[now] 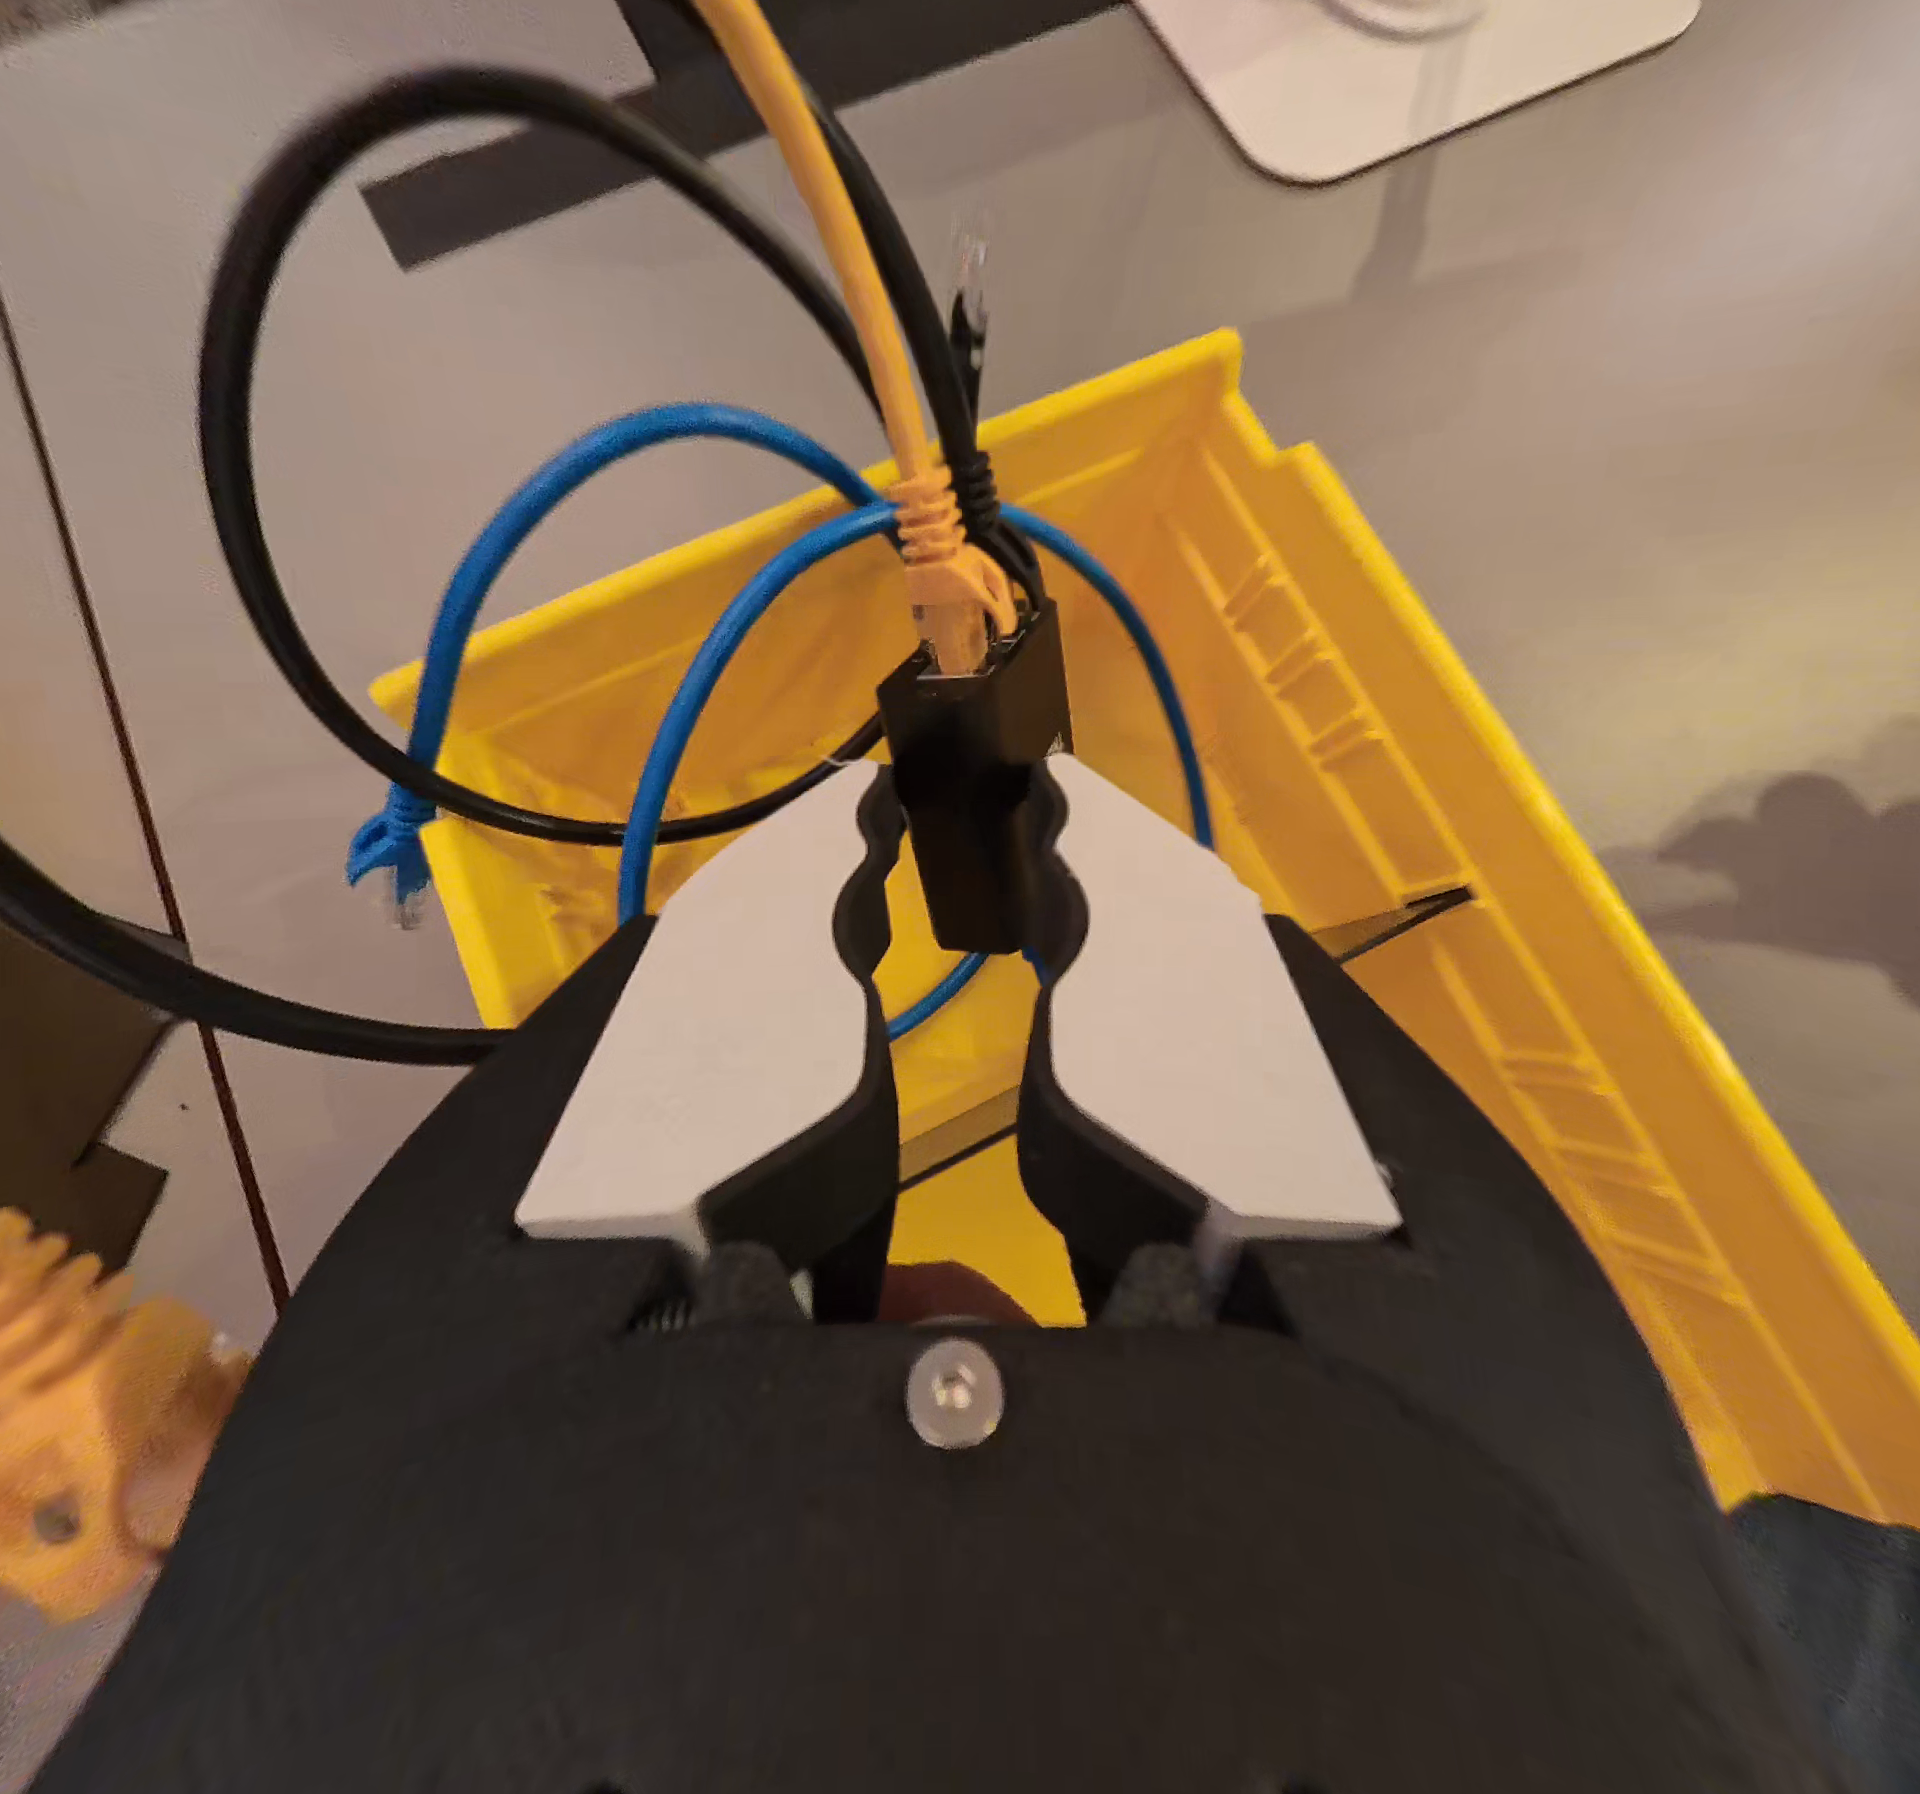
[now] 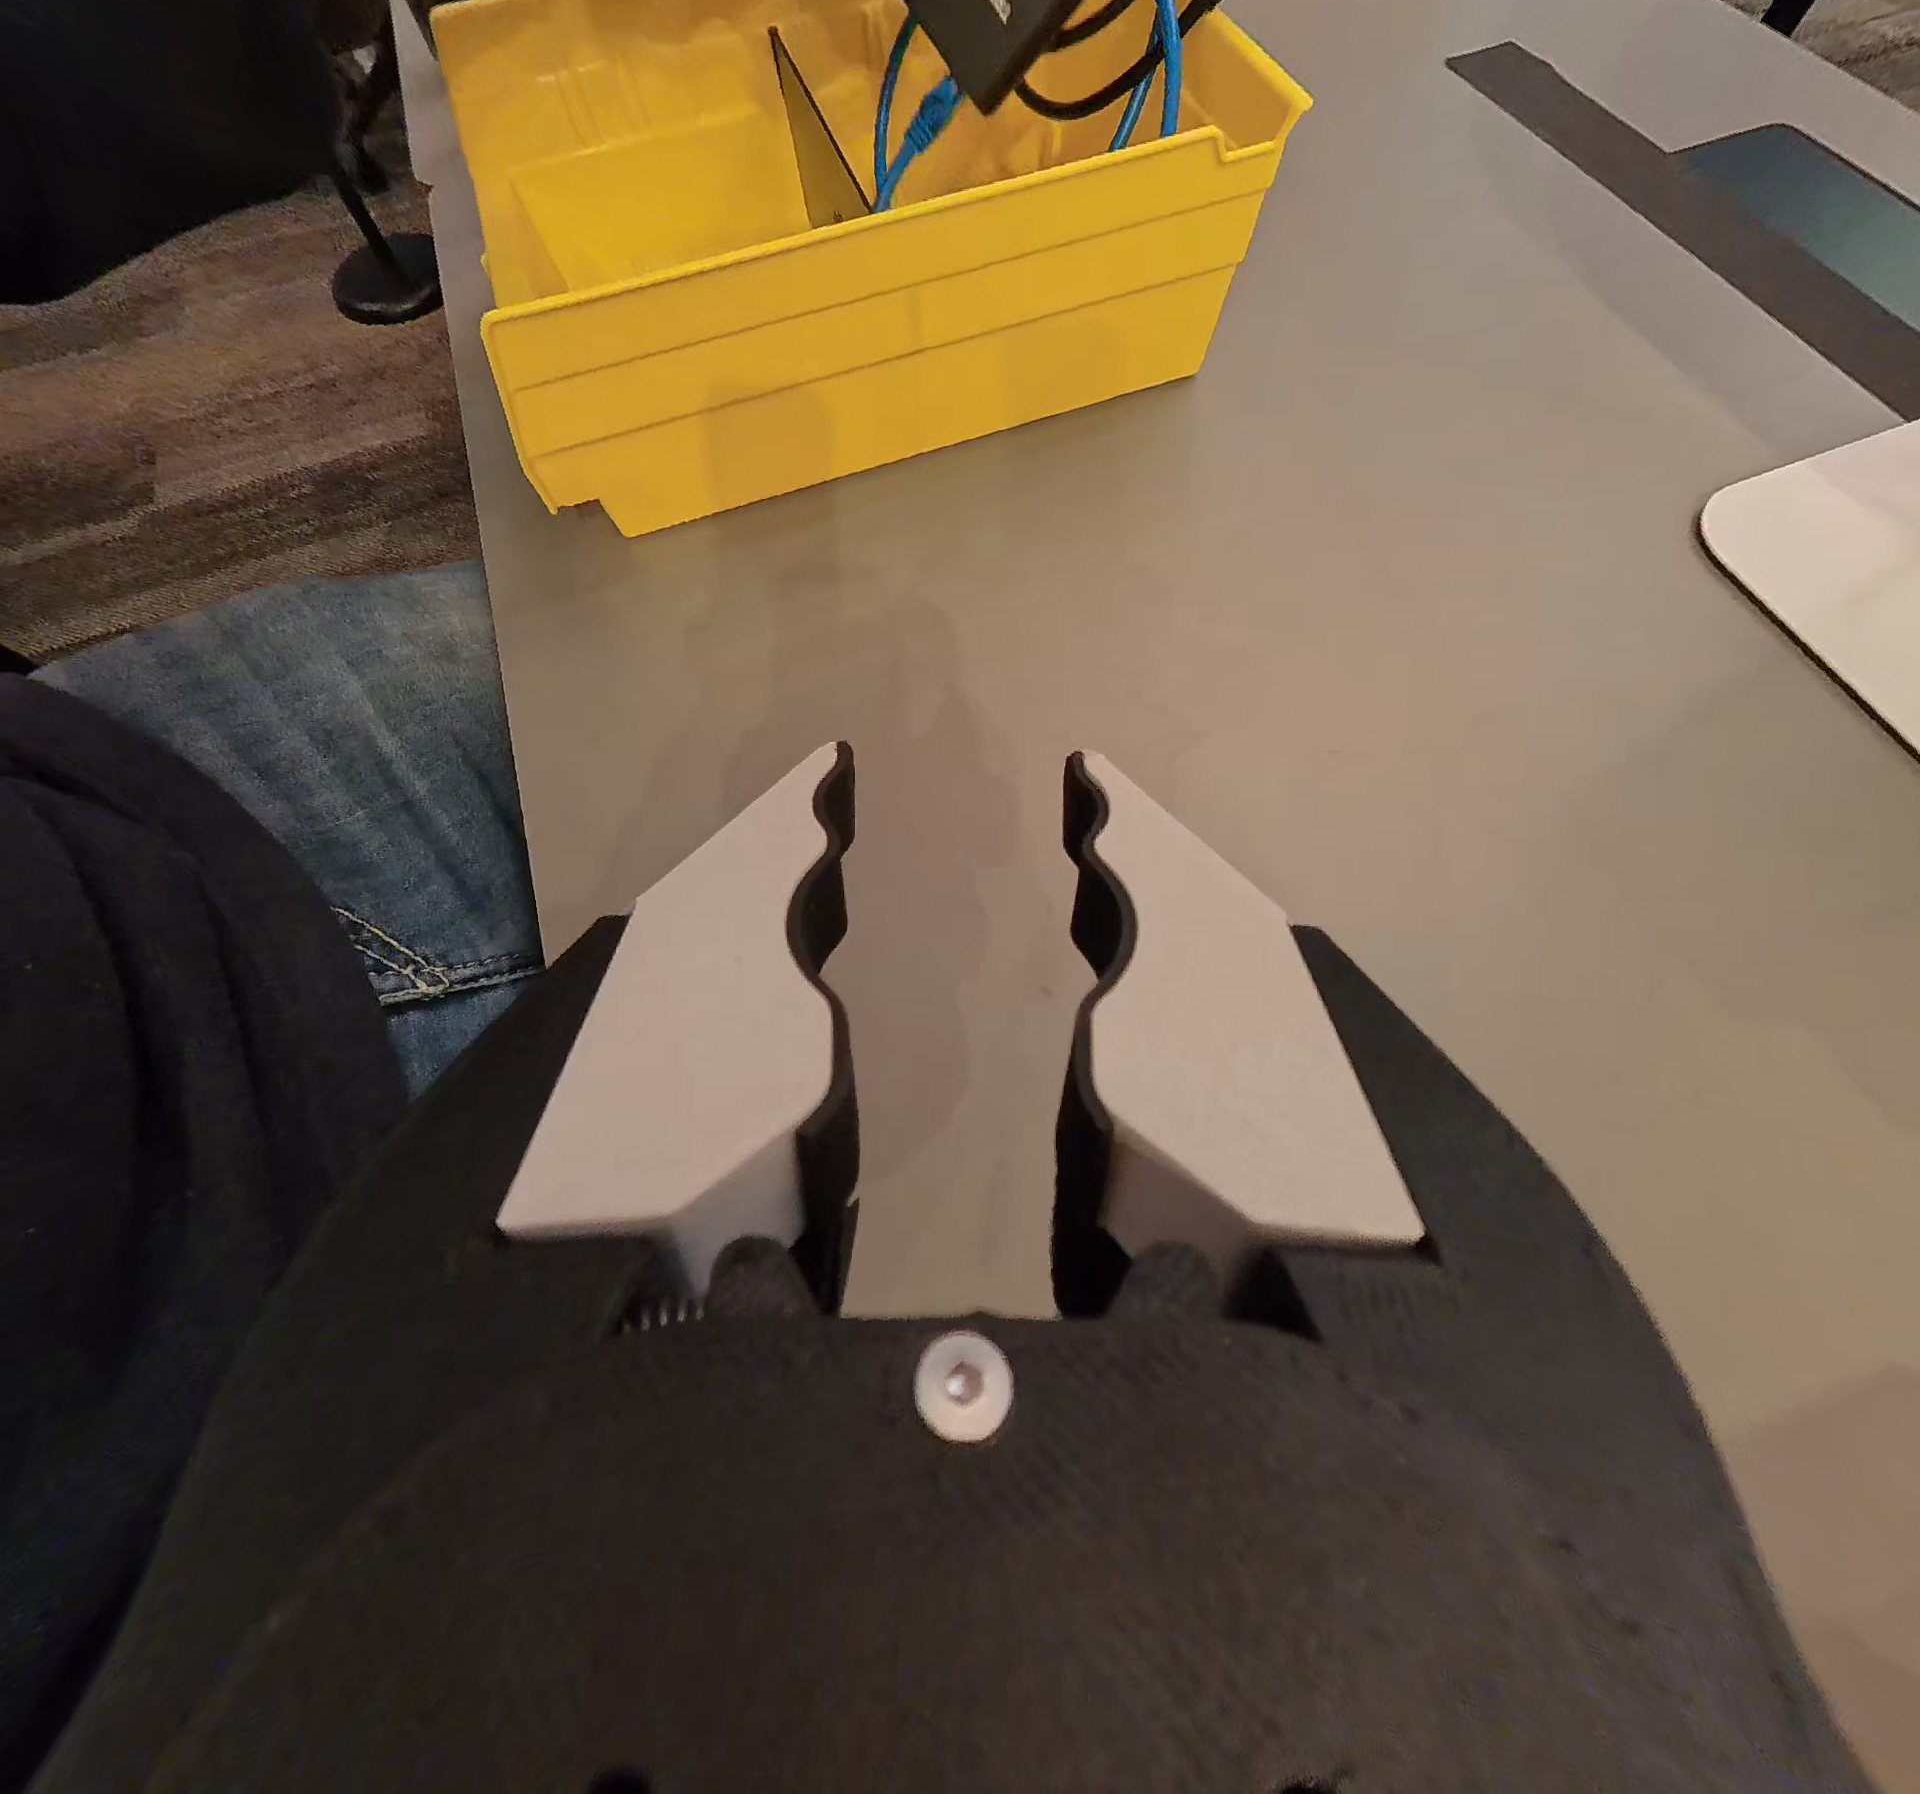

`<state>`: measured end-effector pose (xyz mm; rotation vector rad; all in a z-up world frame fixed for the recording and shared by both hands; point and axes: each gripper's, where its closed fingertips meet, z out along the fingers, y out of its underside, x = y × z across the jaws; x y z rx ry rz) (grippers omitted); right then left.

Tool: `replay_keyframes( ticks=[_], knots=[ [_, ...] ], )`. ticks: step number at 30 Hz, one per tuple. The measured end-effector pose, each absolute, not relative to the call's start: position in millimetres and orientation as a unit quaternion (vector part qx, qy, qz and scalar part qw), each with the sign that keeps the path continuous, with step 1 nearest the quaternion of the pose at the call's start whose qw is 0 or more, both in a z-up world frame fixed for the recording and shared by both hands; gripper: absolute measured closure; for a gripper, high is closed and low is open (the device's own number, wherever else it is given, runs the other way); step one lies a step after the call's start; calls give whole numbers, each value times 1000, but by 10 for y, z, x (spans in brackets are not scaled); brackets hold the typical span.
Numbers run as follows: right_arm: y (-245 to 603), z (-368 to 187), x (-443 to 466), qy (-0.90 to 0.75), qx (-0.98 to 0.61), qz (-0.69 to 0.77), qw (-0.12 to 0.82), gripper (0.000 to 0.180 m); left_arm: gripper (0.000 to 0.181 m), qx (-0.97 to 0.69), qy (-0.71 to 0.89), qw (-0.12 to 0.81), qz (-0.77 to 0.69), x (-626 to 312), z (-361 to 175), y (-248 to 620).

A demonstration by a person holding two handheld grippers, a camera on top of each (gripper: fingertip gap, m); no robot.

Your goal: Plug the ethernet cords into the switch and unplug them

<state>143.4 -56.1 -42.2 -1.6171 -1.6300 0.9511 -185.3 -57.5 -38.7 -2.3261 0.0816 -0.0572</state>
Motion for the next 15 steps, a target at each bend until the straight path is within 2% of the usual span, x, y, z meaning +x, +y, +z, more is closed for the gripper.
replay_keyframes(
  ticks=[15],
  knots=[
    [-575,-347,1445,-615,-611,371,331,141,158,-846,87,522,62,-1670,1100,-651]
  ],
)
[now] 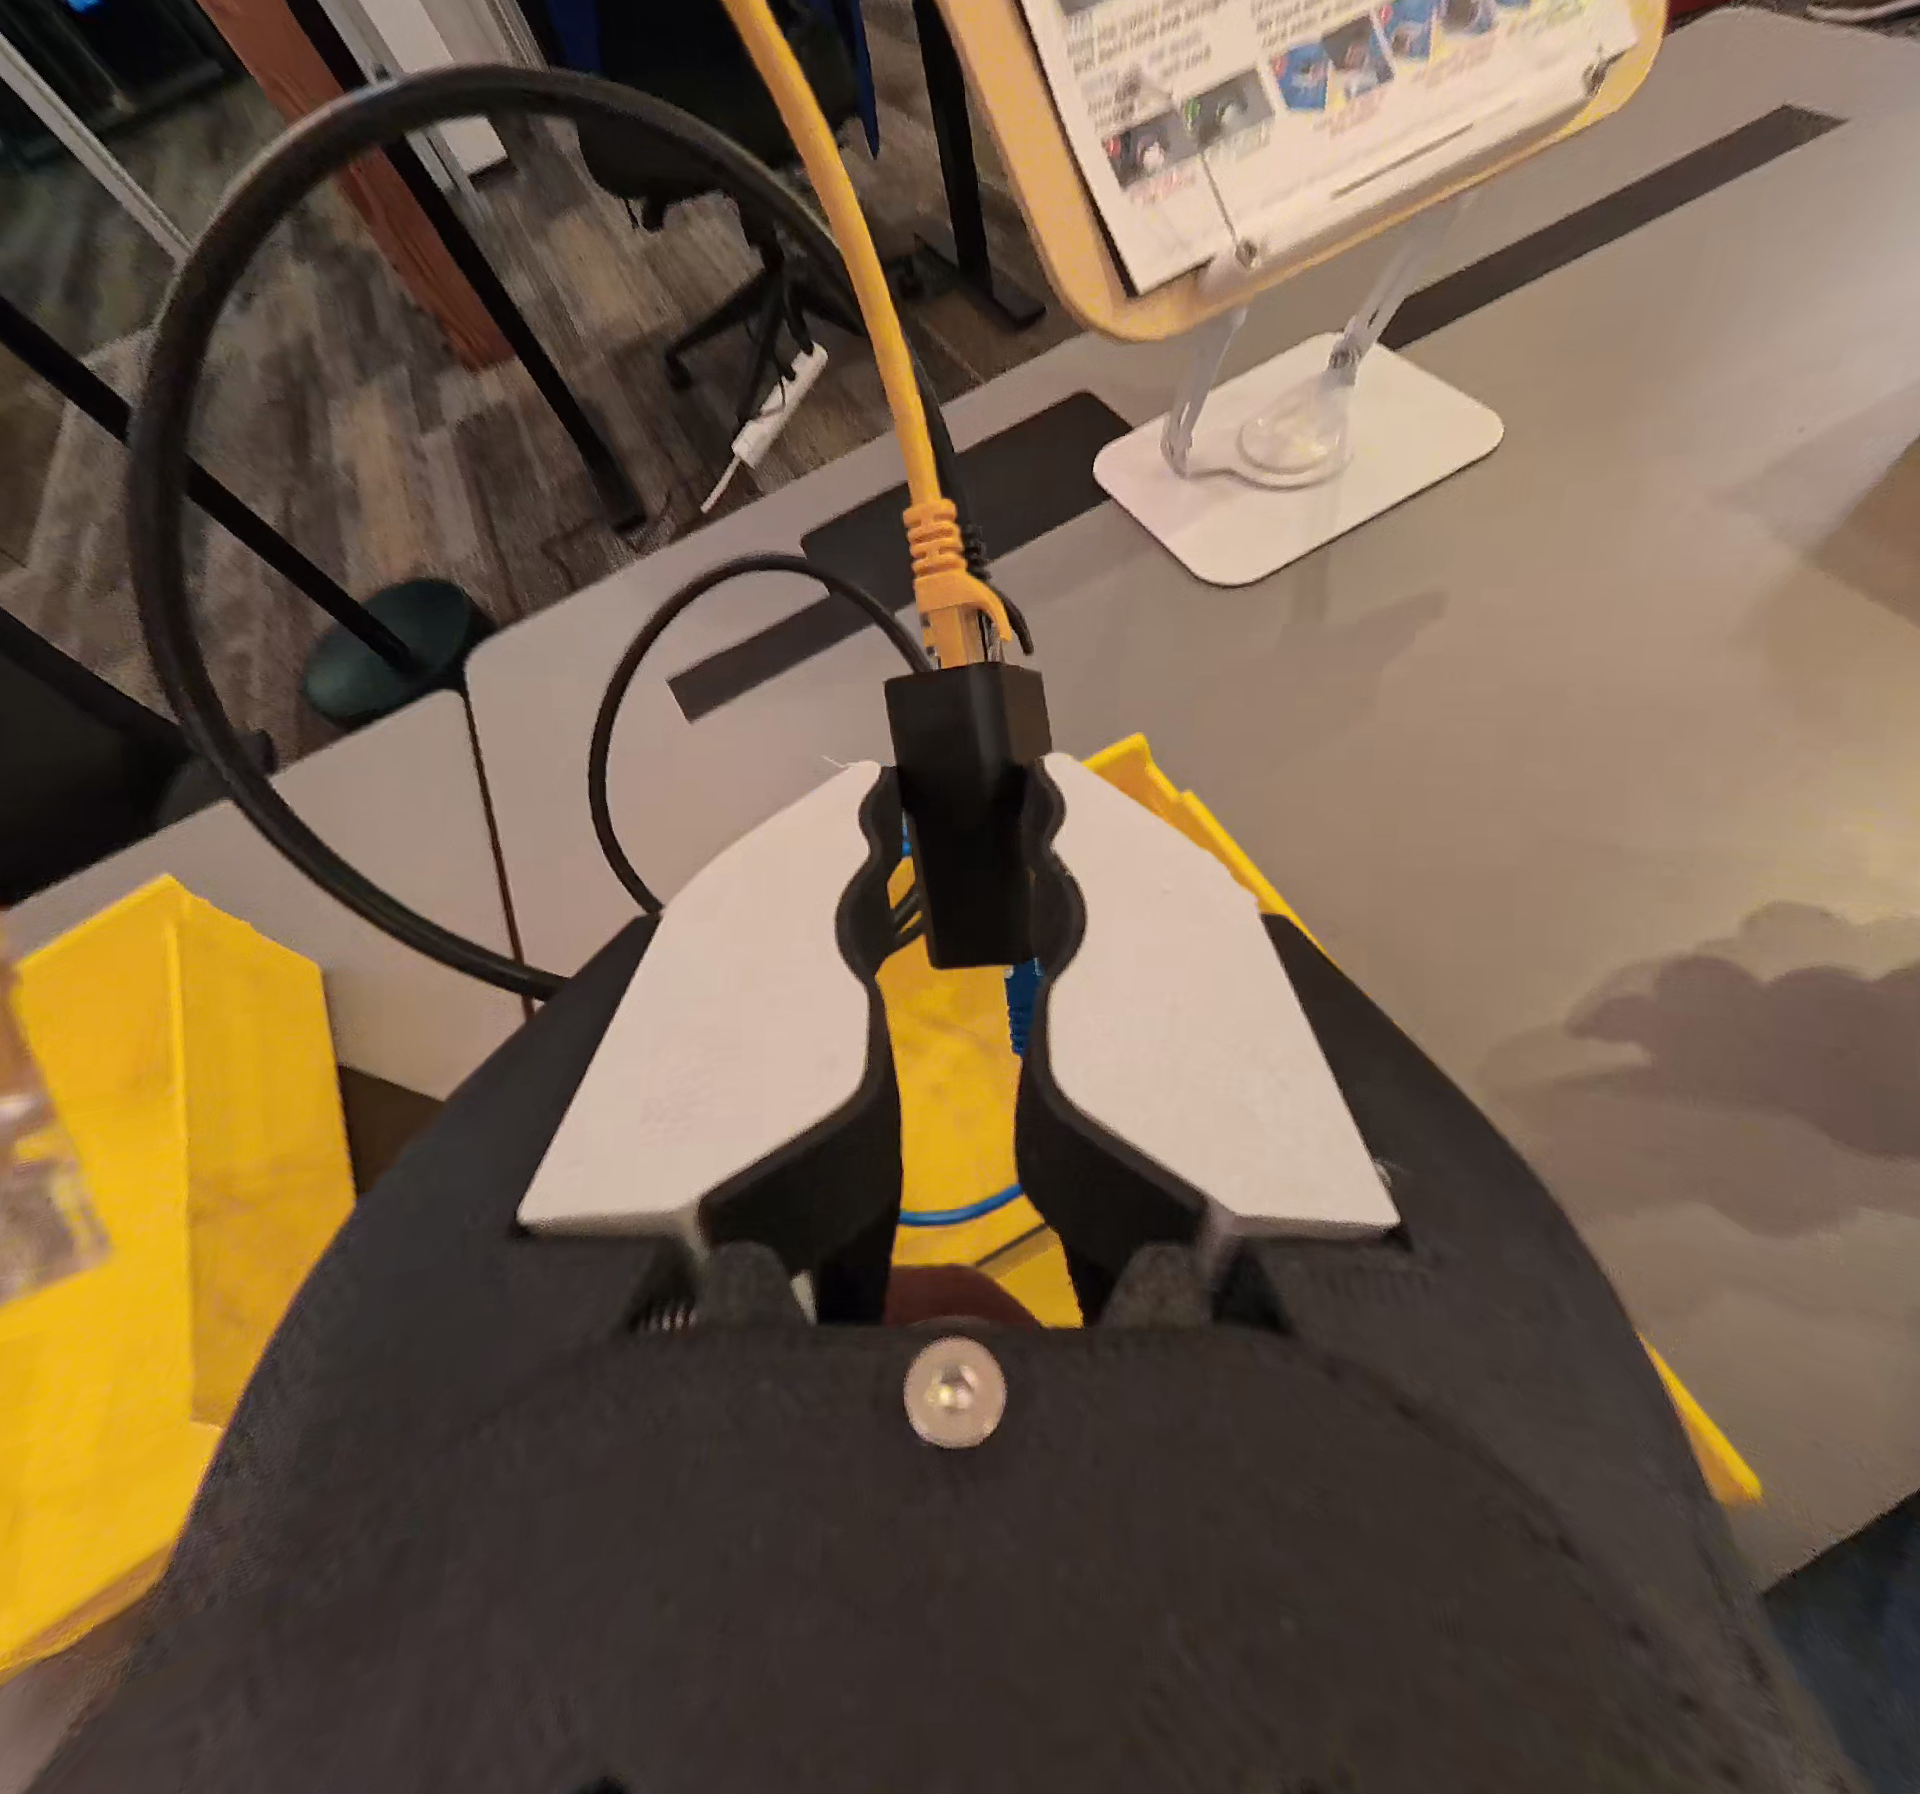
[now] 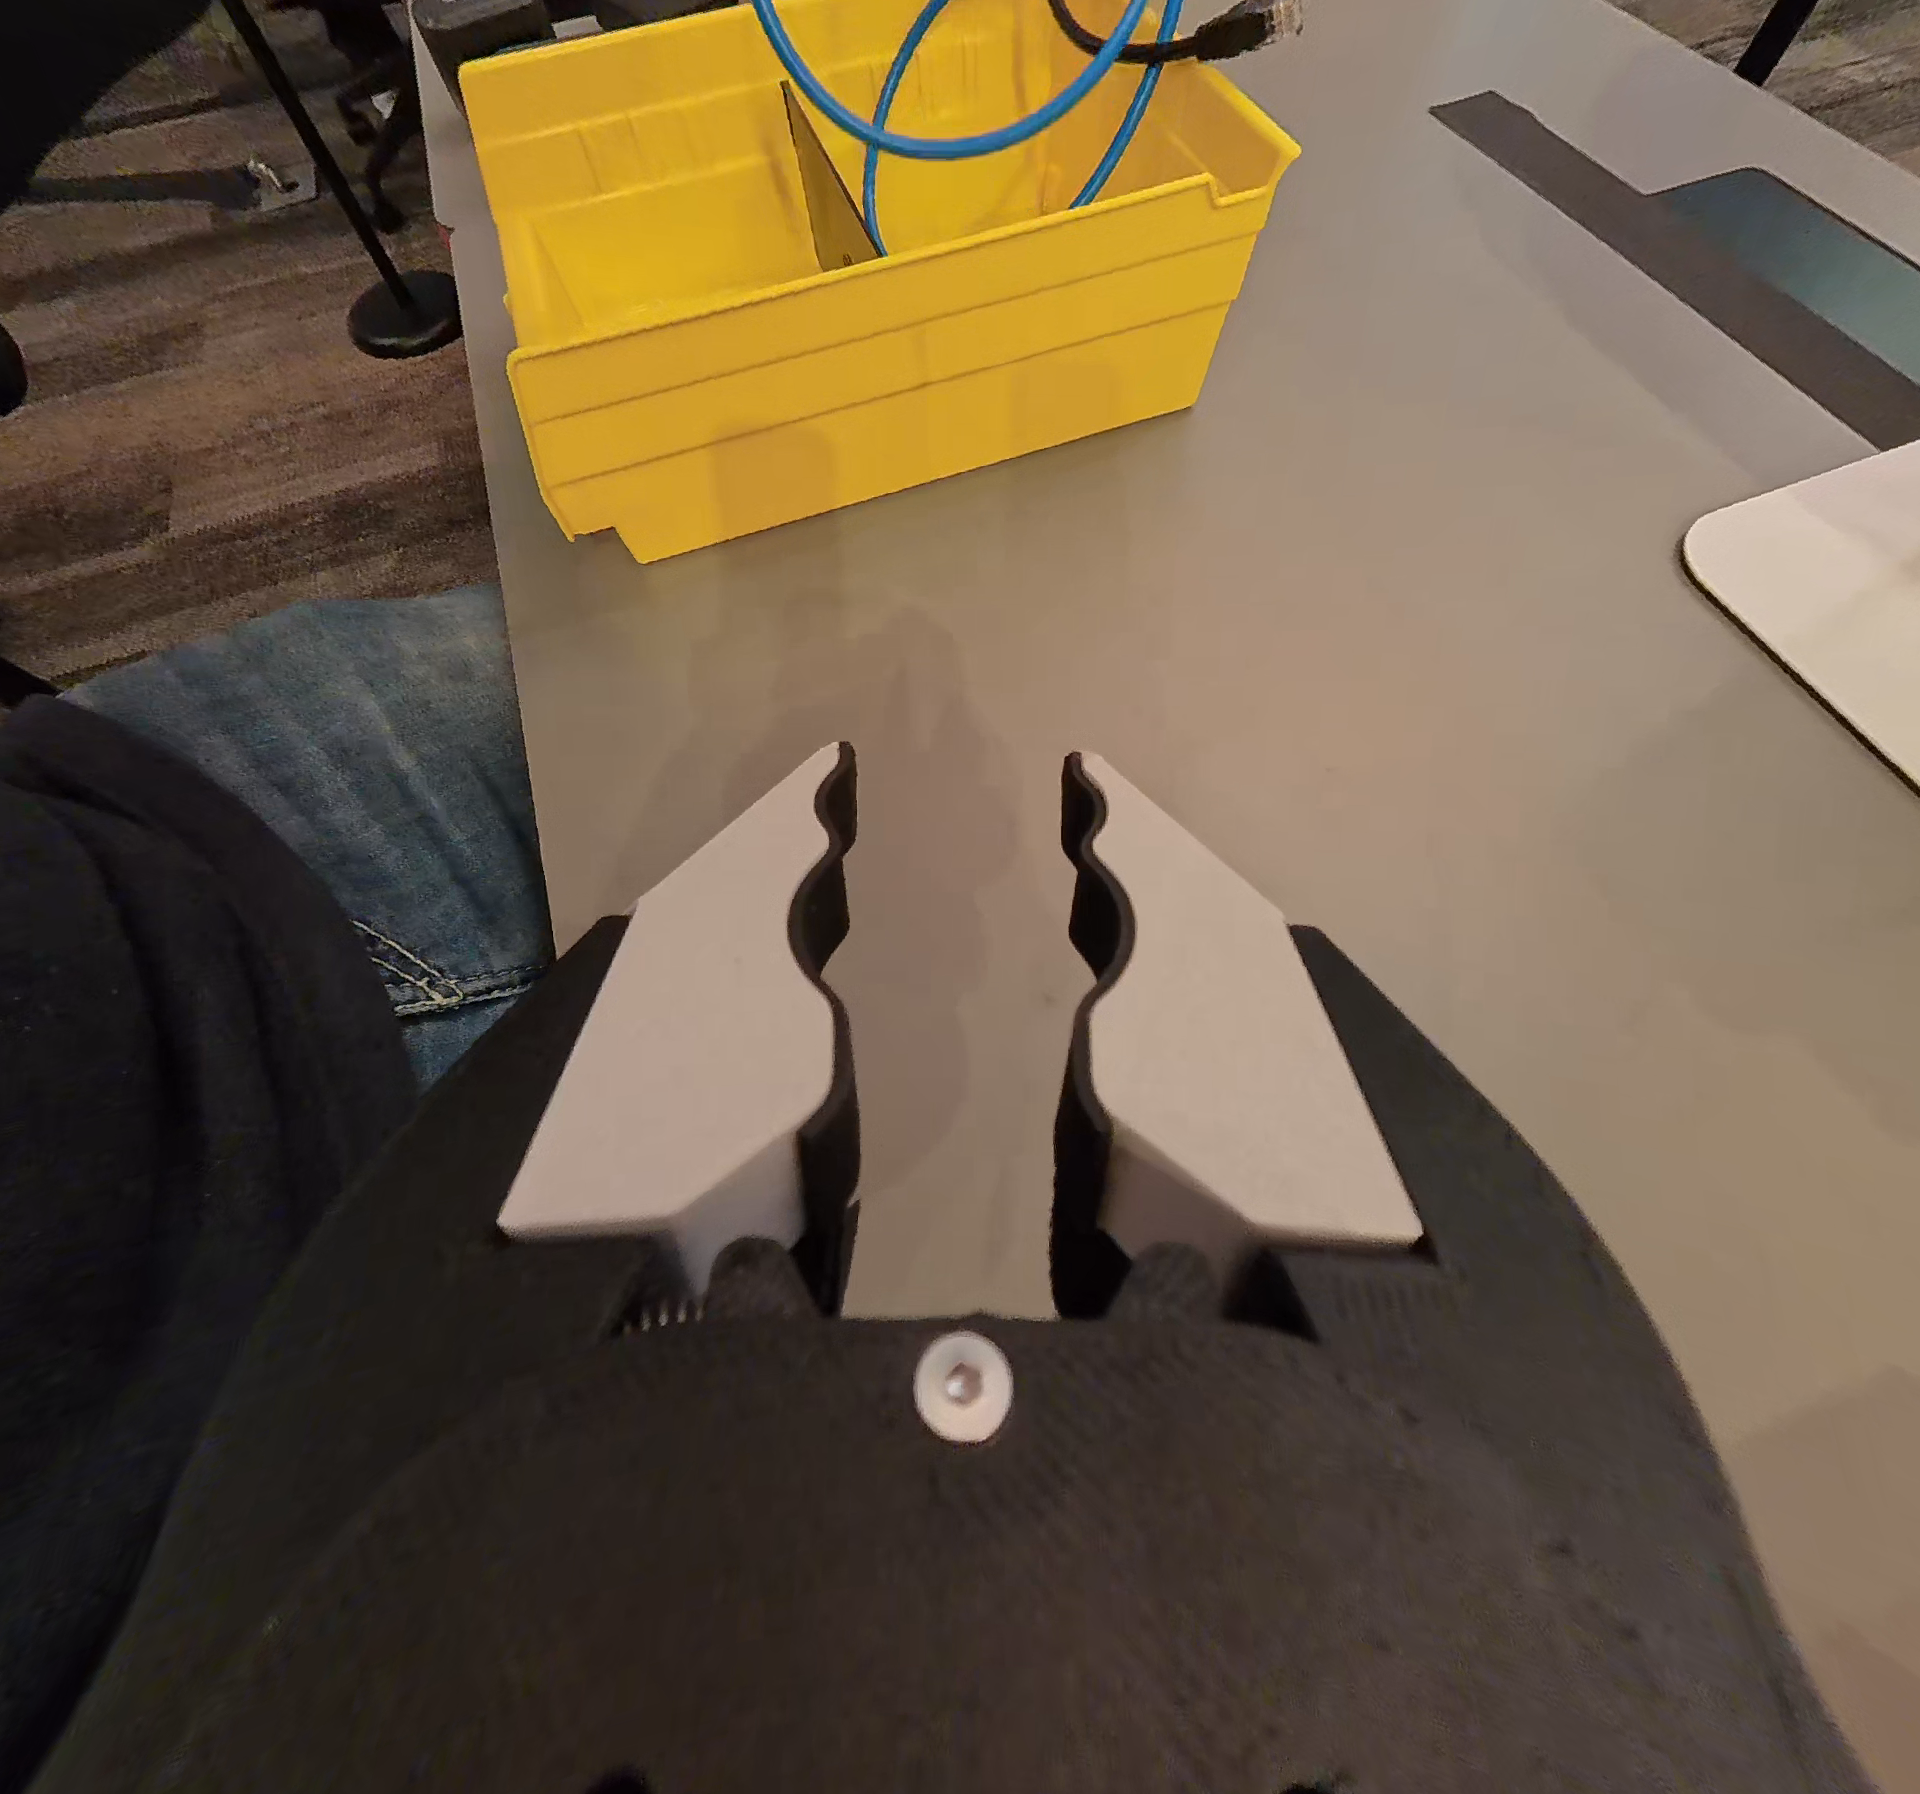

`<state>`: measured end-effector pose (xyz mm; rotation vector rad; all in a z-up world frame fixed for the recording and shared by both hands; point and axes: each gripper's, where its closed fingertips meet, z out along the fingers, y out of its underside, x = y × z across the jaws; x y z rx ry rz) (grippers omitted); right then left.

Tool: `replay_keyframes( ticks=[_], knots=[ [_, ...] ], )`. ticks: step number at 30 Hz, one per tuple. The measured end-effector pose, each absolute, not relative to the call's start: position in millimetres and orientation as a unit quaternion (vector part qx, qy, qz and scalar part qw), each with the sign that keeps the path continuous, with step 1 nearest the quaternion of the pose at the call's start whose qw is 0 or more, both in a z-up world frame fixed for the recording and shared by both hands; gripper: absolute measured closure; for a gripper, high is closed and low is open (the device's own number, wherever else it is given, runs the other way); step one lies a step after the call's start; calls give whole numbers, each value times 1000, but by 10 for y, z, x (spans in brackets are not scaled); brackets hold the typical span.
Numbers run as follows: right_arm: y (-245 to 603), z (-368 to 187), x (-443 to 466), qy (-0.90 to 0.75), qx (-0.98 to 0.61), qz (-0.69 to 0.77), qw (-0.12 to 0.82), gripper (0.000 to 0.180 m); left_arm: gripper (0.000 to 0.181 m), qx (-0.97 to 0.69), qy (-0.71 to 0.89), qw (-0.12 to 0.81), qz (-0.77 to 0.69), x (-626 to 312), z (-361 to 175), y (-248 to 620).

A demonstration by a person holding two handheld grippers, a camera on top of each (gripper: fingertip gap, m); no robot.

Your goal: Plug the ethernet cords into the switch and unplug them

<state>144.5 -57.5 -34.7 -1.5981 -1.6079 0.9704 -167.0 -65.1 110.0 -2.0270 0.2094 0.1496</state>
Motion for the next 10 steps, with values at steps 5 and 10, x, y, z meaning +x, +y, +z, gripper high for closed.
replay_keyframes(
  ticks=[5,10],
  knots=[
    [-575,-309,1473,-611,-610,374,338,141,159,-829,108,542,87,-1565,1465,-597],
    [-564,-275,1495,-606,-609,378,345,141,159,-808,127,564,114,-1404,1807,-525]
  ],
)
